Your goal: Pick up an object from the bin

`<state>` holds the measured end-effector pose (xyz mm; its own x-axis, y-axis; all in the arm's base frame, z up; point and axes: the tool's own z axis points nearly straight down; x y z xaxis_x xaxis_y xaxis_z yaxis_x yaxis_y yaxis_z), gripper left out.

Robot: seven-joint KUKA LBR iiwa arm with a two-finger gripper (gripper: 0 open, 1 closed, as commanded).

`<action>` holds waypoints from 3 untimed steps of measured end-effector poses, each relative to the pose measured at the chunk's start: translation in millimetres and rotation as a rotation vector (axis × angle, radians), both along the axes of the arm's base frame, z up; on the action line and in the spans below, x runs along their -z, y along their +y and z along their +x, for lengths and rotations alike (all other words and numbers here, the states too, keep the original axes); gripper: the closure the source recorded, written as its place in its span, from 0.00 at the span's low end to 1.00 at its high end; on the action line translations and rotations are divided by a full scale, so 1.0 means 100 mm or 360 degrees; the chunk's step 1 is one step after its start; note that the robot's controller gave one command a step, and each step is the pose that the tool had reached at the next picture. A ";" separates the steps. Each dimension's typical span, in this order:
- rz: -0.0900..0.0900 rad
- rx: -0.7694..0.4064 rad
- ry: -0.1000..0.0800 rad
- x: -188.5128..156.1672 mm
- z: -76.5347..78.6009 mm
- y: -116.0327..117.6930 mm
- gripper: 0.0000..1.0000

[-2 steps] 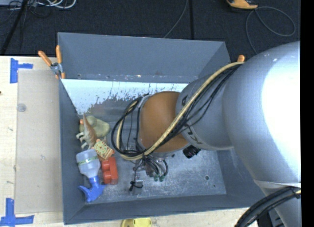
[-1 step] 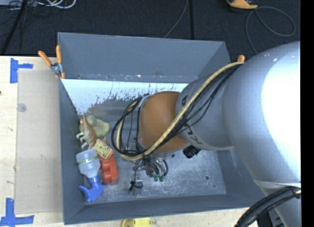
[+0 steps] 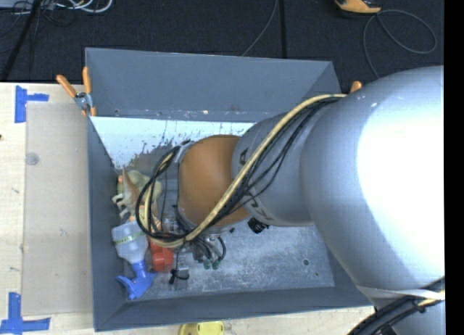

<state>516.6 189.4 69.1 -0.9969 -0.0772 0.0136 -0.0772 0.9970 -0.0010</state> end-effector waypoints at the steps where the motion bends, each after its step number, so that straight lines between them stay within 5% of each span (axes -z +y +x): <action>1: -0.0002 0.0014 0.0011 -0.13 -0.07 0.35 0.00; 2: 0.0002 -0.0208 0.0002 -0.07 -0.19 0.39 0.00; 3: -0.0002 -0.0228 0.0013 -0.06 -0.19 0.42 0.00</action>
Offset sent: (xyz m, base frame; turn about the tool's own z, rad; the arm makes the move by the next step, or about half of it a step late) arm -0.0268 0.0398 0.0014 -0.1942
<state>497.9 231.7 75.6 -0.9756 -0.2186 0.0219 -0.2186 0.9758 -0.0012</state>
